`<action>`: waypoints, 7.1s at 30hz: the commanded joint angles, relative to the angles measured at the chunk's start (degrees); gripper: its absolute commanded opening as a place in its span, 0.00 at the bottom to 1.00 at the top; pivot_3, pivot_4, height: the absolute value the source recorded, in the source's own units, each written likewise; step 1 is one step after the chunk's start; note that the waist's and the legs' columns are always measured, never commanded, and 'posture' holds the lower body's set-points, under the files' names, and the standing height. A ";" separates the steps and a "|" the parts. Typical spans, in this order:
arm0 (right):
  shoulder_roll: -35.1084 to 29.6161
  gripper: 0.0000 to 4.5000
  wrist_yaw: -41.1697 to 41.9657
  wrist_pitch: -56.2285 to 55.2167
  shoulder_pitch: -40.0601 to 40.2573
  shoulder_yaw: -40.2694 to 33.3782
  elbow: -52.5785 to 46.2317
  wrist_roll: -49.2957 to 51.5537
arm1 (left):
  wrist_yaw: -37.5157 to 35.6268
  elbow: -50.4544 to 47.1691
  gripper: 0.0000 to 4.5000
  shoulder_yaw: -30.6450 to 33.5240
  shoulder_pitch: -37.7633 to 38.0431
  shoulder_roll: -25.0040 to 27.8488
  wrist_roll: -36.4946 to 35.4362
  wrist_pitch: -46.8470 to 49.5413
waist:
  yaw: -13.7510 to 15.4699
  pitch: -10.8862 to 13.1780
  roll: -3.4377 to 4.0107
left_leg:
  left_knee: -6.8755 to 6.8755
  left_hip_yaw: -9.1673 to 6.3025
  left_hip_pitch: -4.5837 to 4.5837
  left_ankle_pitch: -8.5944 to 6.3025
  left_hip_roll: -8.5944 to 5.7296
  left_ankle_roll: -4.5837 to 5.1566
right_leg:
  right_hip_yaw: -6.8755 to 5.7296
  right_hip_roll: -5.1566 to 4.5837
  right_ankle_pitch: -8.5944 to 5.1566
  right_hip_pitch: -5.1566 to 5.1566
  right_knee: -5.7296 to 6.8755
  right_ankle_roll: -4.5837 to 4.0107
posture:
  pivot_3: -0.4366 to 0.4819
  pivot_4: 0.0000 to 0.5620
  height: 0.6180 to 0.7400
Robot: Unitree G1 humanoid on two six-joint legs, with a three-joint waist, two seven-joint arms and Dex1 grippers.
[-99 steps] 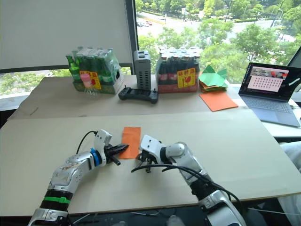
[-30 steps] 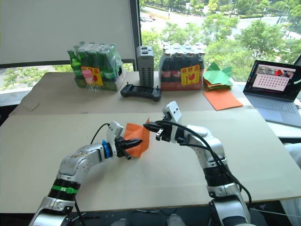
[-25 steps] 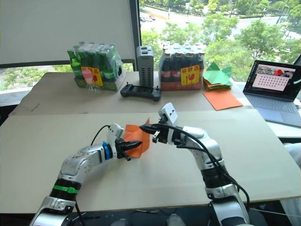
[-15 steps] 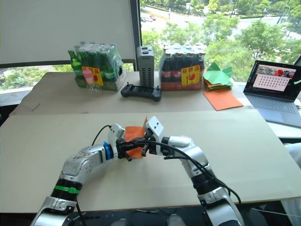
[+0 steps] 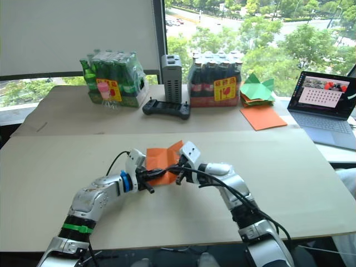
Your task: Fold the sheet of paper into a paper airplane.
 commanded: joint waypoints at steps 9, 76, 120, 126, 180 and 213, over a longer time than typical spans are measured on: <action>-0.21 0.00 0.33 -1.19 3.06 2.47 -1.41 -2.88 | 0.08 -1.98 0.00 0.96 -0.43 -0.02 -0.49 -0.22 | -0.02 0.00 0.00 | 0.00 0.00 0.01 0.00 0.00 0.00 | 0.00 0.00 0.00 0.00 0.01 0.00 | 0.48 0.27 1.00; 12.17 1.00 -20.45 8.16 -18.39 -21.07 27.36 6.10 | 0.72 0.04 0.00 -0.58 5.33 -0.43 2.21 -2.96 | -1.17 -0.07 0.12 | 0.00 0.04 0.15 0.00 0.01 0.01 | 0.06 0.00 0.02 0.09 0.10 -0.02 | 0.48 0.27 1.00; -0.54 0.02 -14.95 -31.71 -8.42 12.28 17.66 -31.03 | 2.25 -0.56 0.00 2.93 3.31 -0.77 0.80 -1.38 | -1.32 -0.07 0.12 | 0.00 0.04 0.18 0.00 0.00 0.00 | 0.06 0.00 0.01 0.11 0.08 -0.02 | 0.48 0.27 1.00; -1.22 0.02 -14.48 -34.69 -8.58 11.32 16.46 -32.59 | 2.30 0.04 0.00 3.66 2.10 -0.40 0.52 -1.07 | -1.34 -0.07 0.11 | 0.00 0.03 0.16 0.01 0.00 0.00 | 0.06 0.00 0.02 0.09 0.08 -0.02 | 0.48 0.27 1.00; -4.84 0.02 -10.84 -37.17 -5.15 12.46 12.03 -39.42 | 3.31 22.30 0.00 0.51 -18.90 -5.81 7.65 -8.44 | -1.26 -0.06 0.09 | 0.00 0.02 0.11 0.02 -0.04 -0.02 | 0.07 -0.01 0.02 0.06 0.06 -0.02 | 0.48 0.27 1.00; -3.16 0.83 2.54 -19.30 -2.22 3.76 -0.80 -22.65 | 1.50 26.85 0.00 -0.81 -16.45 -7.67 11.73 -11.12 | -1.18 -0.06 0.09 | 0.03 0.00 0.13 0.02 -0.06 -0.02 | 0.06 -0.02 0.02 0.11 0.08 -0.02 | 0.48 0.27 1.00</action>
